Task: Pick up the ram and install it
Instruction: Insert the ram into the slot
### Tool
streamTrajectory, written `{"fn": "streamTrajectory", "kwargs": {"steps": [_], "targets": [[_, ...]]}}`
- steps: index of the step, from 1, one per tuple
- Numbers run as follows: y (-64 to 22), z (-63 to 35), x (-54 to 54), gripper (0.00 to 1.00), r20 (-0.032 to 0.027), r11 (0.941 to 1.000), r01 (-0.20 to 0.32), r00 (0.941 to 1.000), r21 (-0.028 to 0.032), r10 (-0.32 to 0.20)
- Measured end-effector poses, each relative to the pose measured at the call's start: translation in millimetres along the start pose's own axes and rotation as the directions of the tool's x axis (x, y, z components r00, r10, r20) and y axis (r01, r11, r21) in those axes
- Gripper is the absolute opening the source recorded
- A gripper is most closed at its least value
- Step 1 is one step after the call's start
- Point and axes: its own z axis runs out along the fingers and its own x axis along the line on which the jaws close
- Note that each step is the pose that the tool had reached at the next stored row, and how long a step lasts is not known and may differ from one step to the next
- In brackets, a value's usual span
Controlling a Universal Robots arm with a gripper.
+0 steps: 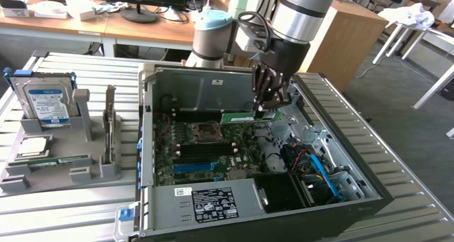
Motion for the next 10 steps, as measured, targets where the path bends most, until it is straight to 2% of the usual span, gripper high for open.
{"fn": "streamTrajectory", "kwargs": {"steps": [10], "targets": [[4.0, 4.6, -0.3, 0.13, 0.0001, 1.0, 0.0, 1.0, 0.0001, 0.0]]}}
